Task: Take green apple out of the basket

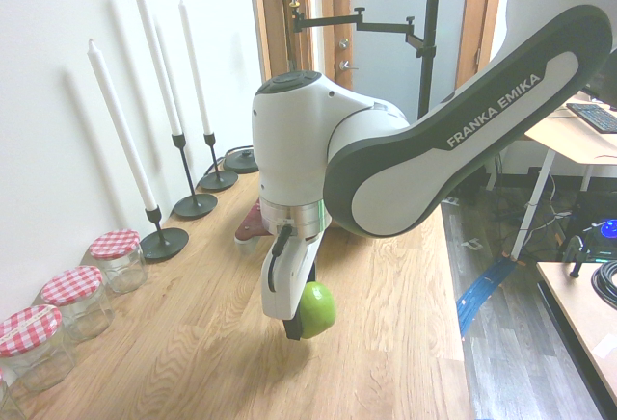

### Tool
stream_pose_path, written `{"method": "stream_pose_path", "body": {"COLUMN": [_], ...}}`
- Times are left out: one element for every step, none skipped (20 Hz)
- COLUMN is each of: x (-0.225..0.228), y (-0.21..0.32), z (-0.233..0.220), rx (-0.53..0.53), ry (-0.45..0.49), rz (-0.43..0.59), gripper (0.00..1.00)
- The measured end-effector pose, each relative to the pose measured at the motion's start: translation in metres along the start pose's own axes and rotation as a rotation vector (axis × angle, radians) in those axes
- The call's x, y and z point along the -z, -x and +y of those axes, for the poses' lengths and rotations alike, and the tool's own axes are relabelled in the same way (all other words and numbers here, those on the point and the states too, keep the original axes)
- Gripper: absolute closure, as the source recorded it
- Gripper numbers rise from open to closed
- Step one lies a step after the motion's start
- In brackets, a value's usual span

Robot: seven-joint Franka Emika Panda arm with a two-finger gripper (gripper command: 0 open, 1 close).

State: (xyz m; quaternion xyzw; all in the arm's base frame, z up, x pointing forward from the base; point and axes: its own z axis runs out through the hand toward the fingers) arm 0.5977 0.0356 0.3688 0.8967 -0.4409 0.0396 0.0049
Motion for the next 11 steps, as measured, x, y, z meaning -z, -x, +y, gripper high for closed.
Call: {"method": "stream_pose_path", "body": {"x": [-0.0019,-0.0036,-0.0048,-0.0055,-0.0056,-0.0056,-0.0056,-0.0055,-0.0052,-0.005,-0.0047], "y": [0.0015,0.0027,0.0038,0.0042,0.0043,0.0043,0.0042,0.0041,0.0038,0.0031,0.0022], "z": [0.0005,0.001,0.0014,0.0016,0.0016,0.0016,0.0016,0.0017,0.0019,0.0023,0.0027], "rx": [-0.004,-0.006,-0.008,-0.01,-0.011,-0.012,-0.012,-0.013,-0.013,-0.015,-0.016], "ry": [0.003,0.006,0.009,0.01,0.01,0.01,0.01,0.01,0.009,0.009,0.009], "rz": [-0.003,-0.005,-0.007,-0.007,-0.007,-0.007,-0.007,-0.007,-0.007,-0.006,-0.006], "gripper": [0.0,0.0,0.0,0.0,0.0,0.0,0.0,0.0,0.0,0.0,0.0]}}
